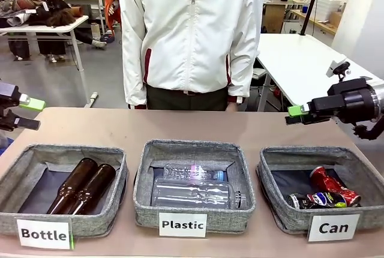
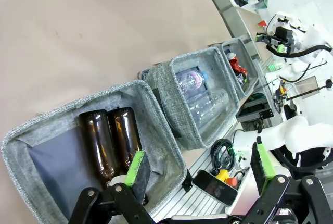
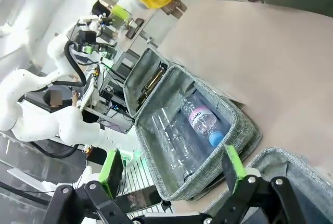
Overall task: Sort the can waste into the basket.
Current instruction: Pick up the can waste from the table and place it in the right Fabric basket.
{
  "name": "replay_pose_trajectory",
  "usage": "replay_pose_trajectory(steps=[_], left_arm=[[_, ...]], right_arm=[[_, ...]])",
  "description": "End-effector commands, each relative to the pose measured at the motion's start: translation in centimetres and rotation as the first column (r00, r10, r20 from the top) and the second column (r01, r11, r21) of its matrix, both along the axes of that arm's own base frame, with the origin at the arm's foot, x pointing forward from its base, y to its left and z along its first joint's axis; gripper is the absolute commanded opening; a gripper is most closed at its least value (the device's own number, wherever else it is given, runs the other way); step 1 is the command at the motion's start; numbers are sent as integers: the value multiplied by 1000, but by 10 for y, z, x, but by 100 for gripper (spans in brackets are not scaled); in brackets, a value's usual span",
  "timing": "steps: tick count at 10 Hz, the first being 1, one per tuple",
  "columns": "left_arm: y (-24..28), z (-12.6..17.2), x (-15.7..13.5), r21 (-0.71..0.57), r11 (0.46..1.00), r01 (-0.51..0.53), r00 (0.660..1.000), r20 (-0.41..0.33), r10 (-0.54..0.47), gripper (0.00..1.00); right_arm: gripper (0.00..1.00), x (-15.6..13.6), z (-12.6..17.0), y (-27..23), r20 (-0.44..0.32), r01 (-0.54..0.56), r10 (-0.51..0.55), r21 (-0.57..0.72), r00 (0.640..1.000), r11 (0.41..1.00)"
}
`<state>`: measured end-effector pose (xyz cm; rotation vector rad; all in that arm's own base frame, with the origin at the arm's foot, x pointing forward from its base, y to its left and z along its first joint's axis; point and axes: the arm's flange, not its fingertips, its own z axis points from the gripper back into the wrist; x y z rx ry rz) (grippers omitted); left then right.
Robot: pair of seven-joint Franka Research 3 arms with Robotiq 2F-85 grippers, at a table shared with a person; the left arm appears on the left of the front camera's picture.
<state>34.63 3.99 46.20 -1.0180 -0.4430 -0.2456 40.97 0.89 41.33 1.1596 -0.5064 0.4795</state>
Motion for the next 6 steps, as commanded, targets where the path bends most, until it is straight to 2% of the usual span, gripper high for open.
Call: replay_pose_trajectory(steps=[1, 6], left_arm=[[0, 2, -3, 2, 1000, 6, 1000, -14, -5, 100], [0, 2, -3, 2, 1000, 6, 1000, -14, -5, 100]], right_arm=[[100, -6, 1, -1, 10, -9, 9, 10, 1000, 1000], [100, -6, 1, -1, 10, -9, 9, 10, 1000, 1000]])
